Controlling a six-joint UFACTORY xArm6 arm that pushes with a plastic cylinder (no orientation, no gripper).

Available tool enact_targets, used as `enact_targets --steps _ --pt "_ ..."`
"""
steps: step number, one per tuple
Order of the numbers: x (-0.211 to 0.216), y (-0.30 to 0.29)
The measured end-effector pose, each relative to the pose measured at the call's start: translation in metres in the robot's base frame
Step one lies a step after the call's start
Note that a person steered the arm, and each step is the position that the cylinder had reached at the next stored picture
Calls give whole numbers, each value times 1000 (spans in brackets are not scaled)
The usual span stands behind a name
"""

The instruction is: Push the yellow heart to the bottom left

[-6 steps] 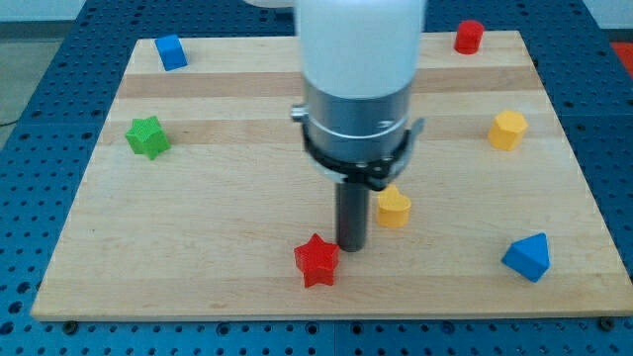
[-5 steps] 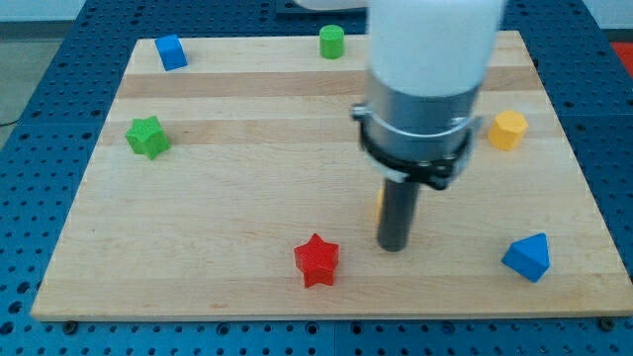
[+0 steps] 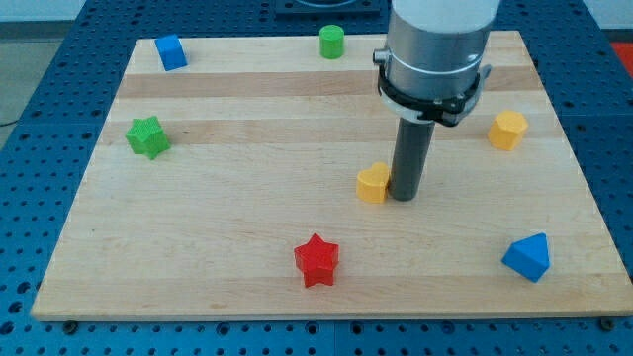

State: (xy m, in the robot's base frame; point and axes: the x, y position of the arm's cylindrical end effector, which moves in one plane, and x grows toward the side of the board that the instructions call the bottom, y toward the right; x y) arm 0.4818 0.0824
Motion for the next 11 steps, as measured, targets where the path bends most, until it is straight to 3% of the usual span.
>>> enact_targets --steps 4,8,10,11 --pt "-11 -90" --pt "-7 -230" --pt "25 -277" --pt "33 -270"
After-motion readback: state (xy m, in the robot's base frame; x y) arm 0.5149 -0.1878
